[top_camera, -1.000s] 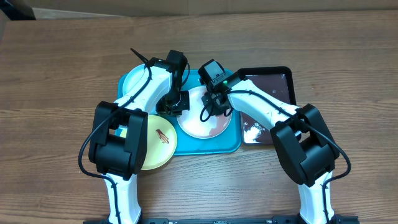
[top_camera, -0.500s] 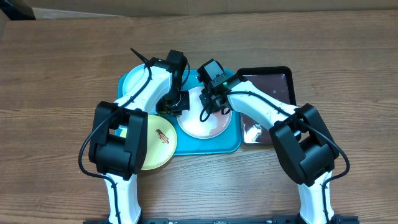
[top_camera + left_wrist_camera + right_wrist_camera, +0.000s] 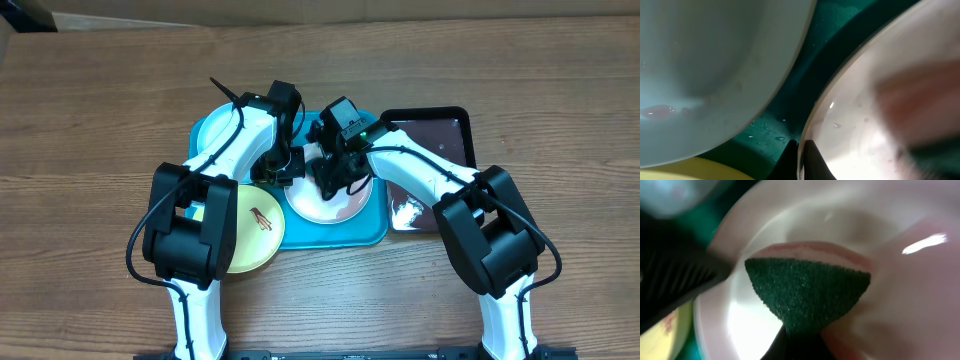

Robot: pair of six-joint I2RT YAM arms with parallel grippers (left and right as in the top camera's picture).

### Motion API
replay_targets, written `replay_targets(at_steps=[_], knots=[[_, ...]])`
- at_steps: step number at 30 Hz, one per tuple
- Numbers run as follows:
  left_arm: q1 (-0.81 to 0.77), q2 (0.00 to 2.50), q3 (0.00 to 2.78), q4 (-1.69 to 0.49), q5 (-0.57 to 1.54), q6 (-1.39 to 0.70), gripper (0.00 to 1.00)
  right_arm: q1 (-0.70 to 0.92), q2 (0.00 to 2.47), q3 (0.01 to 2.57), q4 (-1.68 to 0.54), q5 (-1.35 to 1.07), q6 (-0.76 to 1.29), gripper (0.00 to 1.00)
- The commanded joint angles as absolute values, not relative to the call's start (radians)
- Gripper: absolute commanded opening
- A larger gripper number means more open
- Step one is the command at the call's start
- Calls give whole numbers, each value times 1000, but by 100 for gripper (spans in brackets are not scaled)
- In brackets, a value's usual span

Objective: Clean dirty plates on tray and stack at the side
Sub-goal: 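Scrub the white plate surface with the sponge in the right gripper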

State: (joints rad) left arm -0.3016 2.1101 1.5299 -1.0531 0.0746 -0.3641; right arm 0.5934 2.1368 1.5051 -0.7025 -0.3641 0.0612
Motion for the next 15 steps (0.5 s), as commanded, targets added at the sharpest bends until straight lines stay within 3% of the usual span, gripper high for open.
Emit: replay_targets(at_steps=[1, 8, 15], knots=[[-307, 2120, 1519, -1055, 70, -358, 4, 560, 2154, 1565, -775, -553, 25, 4], [-306, 2120, 1519, -1053, 70, -359, 4, 463, 2133, 1734, -1010, -572, 19, 4], [-307, 2120, 1518, -1052, 68, -359, 5, 418, 2136, 1723, -1041, -680, 27, 4]])
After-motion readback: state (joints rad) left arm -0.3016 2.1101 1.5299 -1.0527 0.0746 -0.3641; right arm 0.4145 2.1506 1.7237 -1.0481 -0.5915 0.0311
